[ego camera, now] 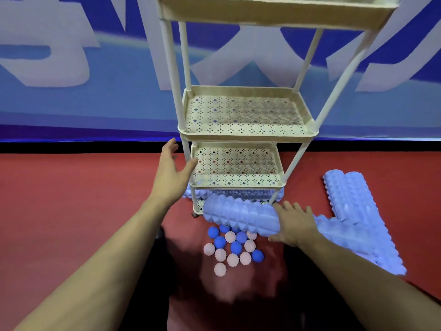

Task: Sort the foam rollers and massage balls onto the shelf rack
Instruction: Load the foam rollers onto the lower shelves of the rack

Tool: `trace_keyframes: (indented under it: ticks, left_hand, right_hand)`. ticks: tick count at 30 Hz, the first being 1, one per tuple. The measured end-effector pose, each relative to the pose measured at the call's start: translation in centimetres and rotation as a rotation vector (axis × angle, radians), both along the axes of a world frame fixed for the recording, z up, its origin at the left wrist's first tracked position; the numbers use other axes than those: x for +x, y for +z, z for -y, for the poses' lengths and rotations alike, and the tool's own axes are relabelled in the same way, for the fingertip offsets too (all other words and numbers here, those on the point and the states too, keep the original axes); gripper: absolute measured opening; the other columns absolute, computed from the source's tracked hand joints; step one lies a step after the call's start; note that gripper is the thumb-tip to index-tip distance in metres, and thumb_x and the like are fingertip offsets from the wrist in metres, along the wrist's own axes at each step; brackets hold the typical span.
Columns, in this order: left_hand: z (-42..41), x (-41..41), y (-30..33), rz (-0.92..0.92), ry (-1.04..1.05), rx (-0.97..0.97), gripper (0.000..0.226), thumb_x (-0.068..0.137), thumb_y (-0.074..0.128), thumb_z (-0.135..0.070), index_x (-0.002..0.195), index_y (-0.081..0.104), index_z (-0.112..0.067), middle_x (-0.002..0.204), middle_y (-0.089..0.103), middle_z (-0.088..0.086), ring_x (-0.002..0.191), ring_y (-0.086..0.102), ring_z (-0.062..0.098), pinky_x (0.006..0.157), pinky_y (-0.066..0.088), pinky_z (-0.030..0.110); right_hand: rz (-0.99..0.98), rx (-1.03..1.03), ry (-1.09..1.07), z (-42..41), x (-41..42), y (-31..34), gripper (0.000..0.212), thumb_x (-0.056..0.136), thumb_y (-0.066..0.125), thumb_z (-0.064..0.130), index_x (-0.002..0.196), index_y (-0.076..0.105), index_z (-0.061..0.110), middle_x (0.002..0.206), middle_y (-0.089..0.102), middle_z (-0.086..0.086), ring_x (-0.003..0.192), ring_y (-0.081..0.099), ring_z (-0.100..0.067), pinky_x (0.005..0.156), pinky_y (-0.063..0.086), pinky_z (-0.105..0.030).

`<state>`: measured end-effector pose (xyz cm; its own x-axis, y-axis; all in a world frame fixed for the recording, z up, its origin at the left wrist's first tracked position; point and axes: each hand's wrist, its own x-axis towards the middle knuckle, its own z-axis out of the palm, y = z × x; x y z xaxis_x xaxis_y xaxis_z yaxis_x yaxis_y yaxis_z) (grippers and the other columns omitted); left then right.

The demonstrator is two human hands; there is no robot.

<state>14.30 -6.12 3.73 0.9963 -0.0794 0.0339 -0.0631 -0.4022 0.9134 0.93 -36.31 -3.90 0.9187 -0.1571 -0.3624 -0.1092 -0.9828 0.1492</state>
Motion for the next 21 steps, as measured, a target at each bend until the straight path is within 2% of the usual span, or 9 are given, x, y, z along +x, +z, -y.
trace_keyframes:
  ticks: [2, 4, 7, 10, 13, 17, 21]
  left_hand:
    - [0.4, 0.6, 0.0, 0.057, -0.019, 0.017, 0.072, 0.095, 0.07, -0.03, 0.155, 0.032, -0.024, 0.154, 0.044, -0.011, 0.139, 0.043, 0.005, 0.116, 0.036, 0.033]
    - [0.7, 1.1, 0.1, 0.086, -0.021, 0.014, 0.066, 0.095, 0.07, -0.028, 0.152, 0.036, -0.029, 0.146, 0.051, -0.018, 0.134, 0.048, 0.0, 0.109, 0.037, 0.026]
    - [1.3, 2.1, 0.1, 0.1, 0.024, -0.002, 0.055, 0.096, 0.068, -0.031, 0.145, 0.044, -0.03, 0.134, 0.061, -0.016, 0.125, 0.056, 0.0, 0.107, 0.045, 0.03]
    - [1.8, 3.1, 0.0, 0.098, 0.09, 0.017, 0.038, 0.097, 0.064, -0.031, 0.133, 0.053, -0.025, 0.12, 0.067, -0.012, 0.113, 0.063, 0.006, 0.101, 0.051, 0.036]
    - [2.0, 3.7, 0.1, 0.142, 0.145, 0.105, 0.02, 0.1, 0.057, -0.027, 0.118, 0.061, -0.019, 0.11, 0.069, -0.005, 0.104, 0.065, 0.015, 0.092, 0.052, 0.039]
    - [2.1, 4.1, 0.2, 0.163, 0.172, 0.156, 0.019, 0.101, 0.051, -0.025, 0.108, 0.065, -0.014, 0.1, 0.071, 0.0, 0.095, 0.065, 0.022, 0.083, 0.051, 0.041]
    - [2.3, 4.3, 0.3, 0.162, 0.189, 0.163, 0.019, 0.101, 0.05, -0.023, 0.107, 0.065, -0.013, 0.099, 0.071, 0.001, 0.094, 0.064, 0.024, 0.08, 0.05, 0.041]
  right_hand:
    - [0.057, -0.035, -0.007, -0.3, 0.4, -1.8, 0.104, 0.068, 0.06, 0.081, 0.152, 0.028, 0.028, 0.138, 0.049, 0.0, 0.121, 0.05, -0.027, 0.097, 0.035, -0.048]
    - [0.112, -0.076, -0.033, -0.6, 0.9, -3.7, 0.104, 0.064, 0.065, 0.081, 0.148, 0.039, 0.025, 0.129, 0.056, -0.003, 0.109, 0.055, -0.029, 0.091, 0.036, -0.047]
    - [0.156, -0.086, -0.075, -1.5, 2.1, -6.3, 0.104, 0.046, 0.082, 0.074, 0.131, 0.059, 0.02, 0.116, 0.064, -0.009, 0.093, 0.06, -0.031, 0.082, 0.038, -0.046]
    - [0.216, -0.085, -0.088, -2.8, 3.8, -7.9, 0.098, 0.05, 0.085, 0.064, 0.132, 0.058, 0.019, 0.117, 0.064, -0.01, 0.101, 0.06, -0.033, 0.084, 0.039, -0.046]
    - [0.161, -0.081, -0.102, -3.5, 5.2, -9.2, 0.094, 0.06, 0.085, 0.055, 0.14, 0.05, 0.021, 0.127, 0.058, -0.008, 0.115, 0.055, -0.032, 0.09, 0.04, -0.047]
    - [0.101, -0.125, -0.119, -3.1, 6.3, -11.1, 0.095, 0.045, 0.092, 0.046, 0.13, 0.06, 0.018, 0.116, 0.063, -0.01, 0.104, 0.057, -0.036, 0.083, 0.038, -0.043]
    - [0.139, -0.172, -0.099, -3.1, 7.0, -11.4, 0.098, 0.052, 0.088, 0.049, 0.137, 0.052, 0.018, 0.127, 0.058, -0.01, 0.11, 0.053, -0.035, 0.087, 0.035, -0.046]
